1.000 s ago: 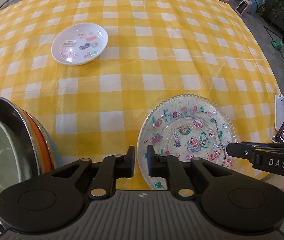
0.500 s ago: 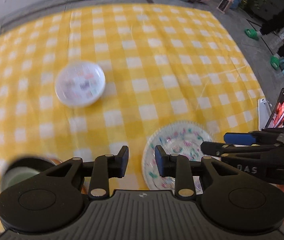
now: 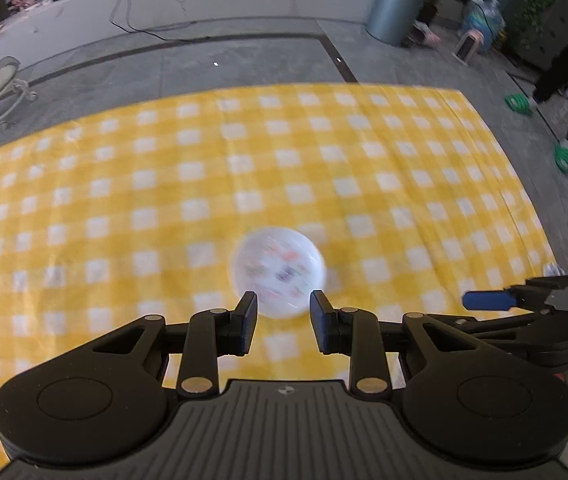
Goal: Organize plates and bowls
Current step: 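Reach both grippers to the small white sticker dish and close them, then lift the white dish and carry it over the plate stack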
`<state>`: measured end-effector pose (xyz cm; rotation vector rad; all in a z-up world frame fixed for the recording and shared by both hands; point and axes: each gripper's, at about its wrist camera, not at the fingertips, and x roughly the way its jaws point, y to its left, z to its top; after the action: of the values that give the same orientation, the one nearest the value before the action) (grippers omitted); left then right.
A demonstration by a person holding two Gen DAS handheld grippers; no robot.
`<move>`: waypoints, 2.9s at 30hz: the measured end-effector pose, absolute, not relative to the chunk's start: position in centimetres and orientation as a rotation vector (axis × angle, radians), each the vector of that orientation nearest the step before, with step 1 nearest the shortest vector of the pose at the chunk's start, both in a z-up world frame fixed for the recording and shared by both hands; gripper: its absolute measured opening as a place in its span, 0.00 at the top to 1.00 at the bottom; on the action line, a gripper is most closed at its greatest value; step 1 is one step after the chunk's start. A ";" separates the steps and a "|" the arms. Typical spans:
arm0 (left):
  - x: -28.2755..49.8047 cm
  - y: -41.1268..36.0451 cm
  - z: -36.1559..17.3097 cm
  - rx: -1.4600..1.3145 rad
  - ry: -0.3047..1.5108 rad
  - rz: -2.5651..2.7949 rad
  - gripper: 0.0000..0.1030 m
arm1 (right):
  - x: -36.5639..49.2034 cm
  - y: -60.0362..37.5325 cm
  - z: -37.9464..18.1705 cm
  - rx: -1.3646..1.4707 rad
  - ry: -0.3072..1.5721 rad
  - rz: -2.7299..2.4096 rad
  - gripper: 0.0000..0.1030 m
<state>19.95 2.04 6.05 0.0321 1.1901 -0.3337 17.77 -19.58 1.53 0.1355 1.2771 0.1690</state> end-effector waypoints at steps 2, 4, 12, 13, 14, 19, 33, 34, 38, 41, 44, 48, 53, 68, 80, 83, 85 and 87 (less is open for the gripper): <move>20.9 3.1 5.8 0.023 1.186 -0.333 0.64 | 18.8 -19.1 1.5 0.149 1.276 0.164 0.43; 21.7 4.2 5.3 0.008 1.192 -0.341 0.63 | 19.8 -18.6 1.5 0.163 1.276 0.159 0.43; 24.2 6.8 1.6 0.020 1.222 -0.334 0.60 | 22.9 -16.0 -0.1 0.132 1.279 0.160 0.43; 24.4 7.1 1.2 0.017 1.231 -0.338 0.60 | 23.2 -15.8 -0.4 0.138 1.283 0.162 0.43; 24.6 7.2 0.6 0.017 1.241 -0.344 0.60 | 23.5 -15.6 -0.7 0.142 1.286 0.161 0.43; 25.3 7.5 -1.1 0.036 1.262 -0.373 0.60 | 25.3 -15.0 -2.3 0.148 1.304 0.139 0.43; 27.2 7.5 -4.2 -0.038 1.264 -0.433 0.57 | 28.9 -14.3 -5.5 0.246 1.328 0.120 0.50; 27.3 7.5 -4.4 -0.042 1.264 -0.434 0.57 | 29.0 -14.3 -5.7 0.251 1.330 0.119 0.51; 27.6 7.5 -4.8 -0.059 1.269 -0.436 0.57 | 29.2 -14.2 -6.3 0.262 1.328 0.118 0.56; 27.7 7.4 -5.2 -0.064 1.275 -0.441 0.57 | 29.2 -13.9 -6.2 0.248 1.319 0.124 0.59; 27.6 7.2 -5.4 -0.061 1.275 -0.441 0.57 | 29.1 -13.4 -6.2 0.233 1.321 0.135 0.74; 27.4 7.4 -5.5 -0.066 1.279 -0.440 0.57 | 28.9 -13.0 -6.3 0.224 1.320 0.146 0.83; 27.4 7.5 -5.6 -0.076 1.276 -0.450 0.57 | 28.8 -12.9 -6.4 0.223 1.315 0.170 0.92; 26.8 6.3 -7.0 -0.090 1.331 -0.464 0.81 | 28.9 -13.3 -6.3 0.222 1.321 0.186 0.92; 26.5 5.1 -7.1 -0.090 1.348 -0.410 0.94 | 27.9 -13.6 -6.4 0.235 1.335 0.195 0.98; 26.4 4.9 -6.7 -0.093 1.350 -0.397 0.96 | 27.7 -13.7 -6.2 0.233 1.339 0.193 0.98; 26.2 4.8 -6.4 -0.092 1.351 -0.392 0.97 | 27.3 -13.9 -6.0 0.233 1.340 0.195 0.98; 25.9 4.7 -6.1 -0.087 1.353 -0.390 0.97 | 27.0 -14.0 -5.5 0.228 1.336 0.199 0.98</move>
<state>25.90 4.74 -6.09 -0.0873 1.3532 -0.3903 26.99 -14.00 -5.53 0.2284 1.3357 0.1989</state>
